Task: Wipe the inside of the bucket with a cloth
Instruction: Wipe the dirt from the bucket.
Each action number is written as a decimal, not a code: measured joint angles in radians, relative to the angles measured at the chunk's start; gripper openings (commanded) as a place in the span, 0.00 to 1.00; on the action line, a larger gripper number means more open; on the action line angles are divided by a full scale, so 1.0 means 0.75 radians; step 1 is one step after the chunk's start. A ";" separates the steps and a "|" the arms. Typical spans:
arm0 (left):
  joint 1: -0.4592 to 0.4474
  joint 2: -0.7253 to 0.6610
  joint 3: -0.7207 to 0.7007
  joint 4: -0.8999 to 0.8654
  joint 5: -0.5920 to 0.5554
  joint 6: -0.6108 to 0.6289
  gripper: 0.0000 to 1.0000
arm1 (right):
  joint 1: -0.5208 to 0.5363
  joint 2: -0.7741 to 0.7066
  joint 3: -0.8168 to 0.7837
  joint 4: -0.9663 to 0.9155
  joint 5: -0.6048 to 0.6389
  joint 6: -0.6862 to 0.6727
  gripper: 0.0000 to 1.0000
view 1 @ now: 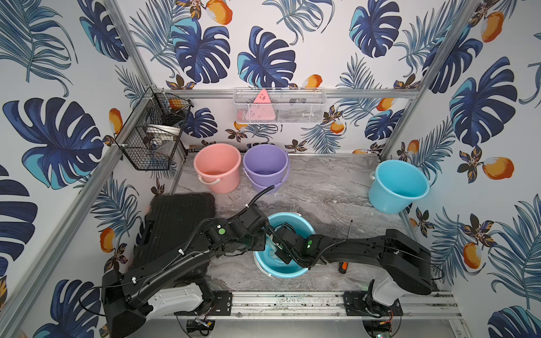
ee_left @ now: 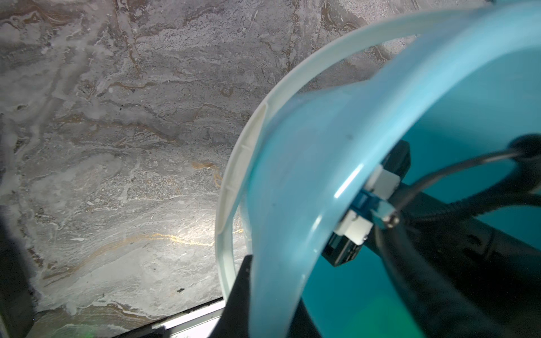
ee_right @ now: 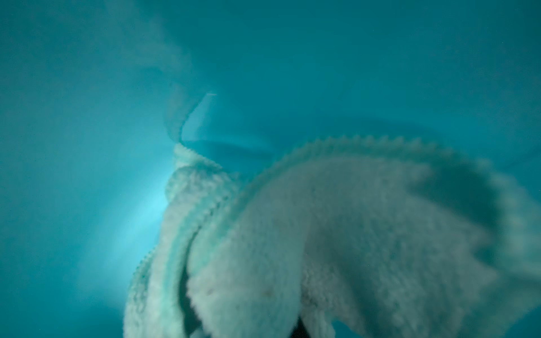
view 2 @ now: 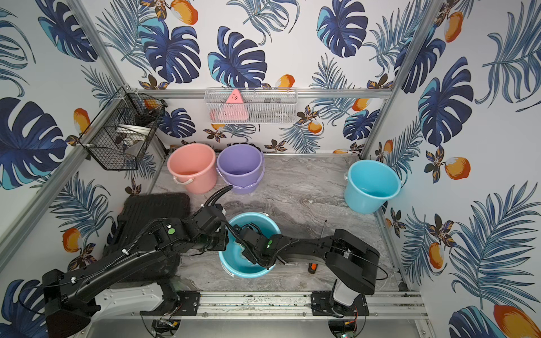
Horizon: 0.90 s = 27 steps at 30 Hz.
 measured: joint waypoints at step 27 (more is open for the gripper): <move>0.000 -0.012 -0.008 -0.012 -0.004 0.005 0.00 | -0.012 -0.541 0.080 -0.221 0.062 -0.091 0.00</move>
